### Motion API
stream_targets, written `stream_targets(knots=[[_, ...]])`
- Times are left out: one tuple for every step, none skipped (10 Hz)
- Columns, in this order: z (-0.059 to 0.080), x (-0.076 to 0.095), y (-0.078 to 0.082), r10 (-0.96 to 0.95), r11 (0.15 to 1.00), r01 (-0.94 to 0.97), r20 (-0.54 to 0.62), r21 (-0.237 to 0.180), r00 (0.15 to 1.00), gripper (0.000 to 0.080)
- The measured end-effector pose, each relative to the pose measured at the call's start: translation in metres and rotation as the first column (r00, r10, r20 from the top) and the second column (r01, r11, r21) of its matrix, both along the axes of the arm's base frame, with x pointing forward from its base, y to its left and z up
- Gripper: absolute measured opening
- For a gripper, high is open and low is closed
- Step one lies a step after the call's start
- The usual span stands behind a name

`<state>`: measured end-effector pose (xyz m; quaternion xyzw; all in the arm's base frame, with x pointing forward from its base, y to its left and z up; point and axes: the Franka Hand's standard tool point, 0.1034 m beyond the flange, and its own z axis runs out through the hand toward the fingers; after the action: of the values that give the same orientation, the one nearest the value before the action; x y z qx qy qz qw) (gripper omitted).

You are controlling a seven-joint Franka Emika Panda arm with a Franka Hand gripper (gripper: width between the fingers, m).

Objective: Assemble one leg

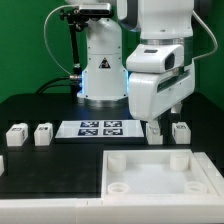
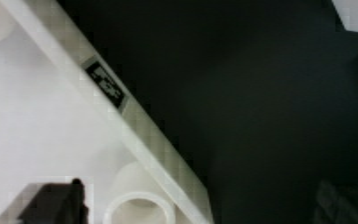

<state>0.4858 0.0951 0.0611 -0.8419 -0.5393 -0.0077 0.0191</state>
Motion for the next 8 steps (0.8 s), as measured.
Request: stream_targets(knots=[[0.0000,0.0000,0.0000,0.000,1.000,0.000,0.000,0.000,1.000,0.0649],[0.0000,0.0000,0.0000,0.000,1.000,0.000,0.000,0.000,1.000,0.0649],[0.0000,0.0000,0.0000,0.000,1.000,0.000,0.000,0.000,1.000,0.0649],[0.0000,0.0000,0.0000,0.000,1.000,0.000,0.000,0.000,1.000,0.0649],[0.0000,0.0000,0.0000,0.000,1.000,0.000,0.000,0.000,1.000,0.0649],[0.0000,0.0000,0.0000,0.000,1.000,0.000,0.000,0.000,1.000,0.0649],[0.0000,0.0000,0.0000,0.000,1.000,0.000,0.000,0.000,1.000,0.0649],[0.0000,0.0000,0.0000,0.000,1.000,0.000,0.000,0.000,1.000,0.0649]])
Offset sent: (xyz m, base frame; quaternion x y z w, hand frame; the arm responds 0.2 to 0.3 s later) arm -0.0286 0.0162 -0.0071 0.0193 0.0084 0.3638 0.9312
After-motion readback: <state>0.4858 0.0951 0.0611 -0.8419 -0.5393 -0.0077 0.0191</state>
